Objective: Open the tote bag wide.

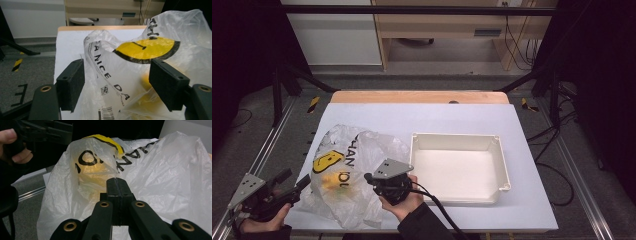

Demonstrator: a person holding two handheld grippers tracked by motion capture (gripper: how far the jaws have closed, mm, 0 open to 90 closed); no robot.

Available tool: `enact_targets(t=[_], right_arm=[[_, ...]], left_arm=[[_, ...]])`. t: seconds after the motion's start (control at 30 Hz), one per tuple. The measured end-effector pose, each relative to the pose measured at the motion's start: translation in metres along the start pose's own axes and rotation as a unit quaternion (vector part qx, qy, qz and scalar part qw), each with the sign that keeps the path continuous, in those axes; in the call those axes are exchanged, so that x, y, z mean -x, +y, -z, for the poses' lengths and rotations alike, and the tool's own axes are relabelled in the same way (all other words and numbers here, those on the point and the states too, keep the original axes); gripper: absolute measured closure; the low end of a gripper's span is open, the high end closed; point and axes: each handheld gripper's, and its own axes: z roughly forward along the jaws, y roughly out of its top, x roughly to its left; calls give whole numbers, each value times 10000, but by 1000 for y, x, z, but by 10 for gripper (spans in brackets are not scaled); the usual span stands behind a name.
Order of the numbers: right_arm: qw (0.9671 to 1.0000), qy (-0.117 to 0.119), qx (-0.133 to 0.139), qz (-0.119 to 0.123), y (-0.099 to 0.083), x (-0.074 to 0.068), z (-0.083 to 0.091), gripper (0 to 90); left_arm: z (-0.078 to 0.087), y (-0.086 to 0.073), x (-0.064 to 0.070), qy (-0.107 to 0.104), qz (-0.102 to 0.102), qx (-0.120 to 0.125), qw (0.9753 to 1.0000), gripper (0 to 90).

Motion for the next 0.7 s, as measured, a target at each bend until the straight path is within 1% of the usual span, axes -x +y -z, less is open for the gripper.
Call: enact_targets(t=[0.1, 0.2, 0.27, 0.3, 0.33, 0.43, 0.6, 0.7], right_arm=[[10000, -25, 18, 0, 2, 1, -2, 900], [10000, -41, 22, 2, 3, 0, -4, 900], [10000, -44, 32, 21, 5, 0, -5, 900], [10000, -42, 26, 21, 6, 0, -8, 900], [10000, -42, 26, 21, 6, 0, -8, 900], [10000, -40, 20, 43, 9, 0, -11, 900], [9999, -33, 80, 75, 12, -2, -14, 900], [9999, -50, 119, 79, 15, -1, -16, 900]], left_arm=[[4, 7, 6, -60, -15, 113, 9999, 271], [6, 11, 15, -126, -112, 170, 9997, 269], [4, 12, 20, -178, -216, 113, 9995, 265], [2, 12, 25, -259, -273, 80, 9993, 259], [2, 12, 25, -259, -273, 80, 9993, 259], [0, 13, 31, -405, -293, 38, 9987, 261], [-2, 14, 40, -538, -367, -15, 9979, 263], [-5, 15, 45, -614, -447, -78, 9971, 262]])
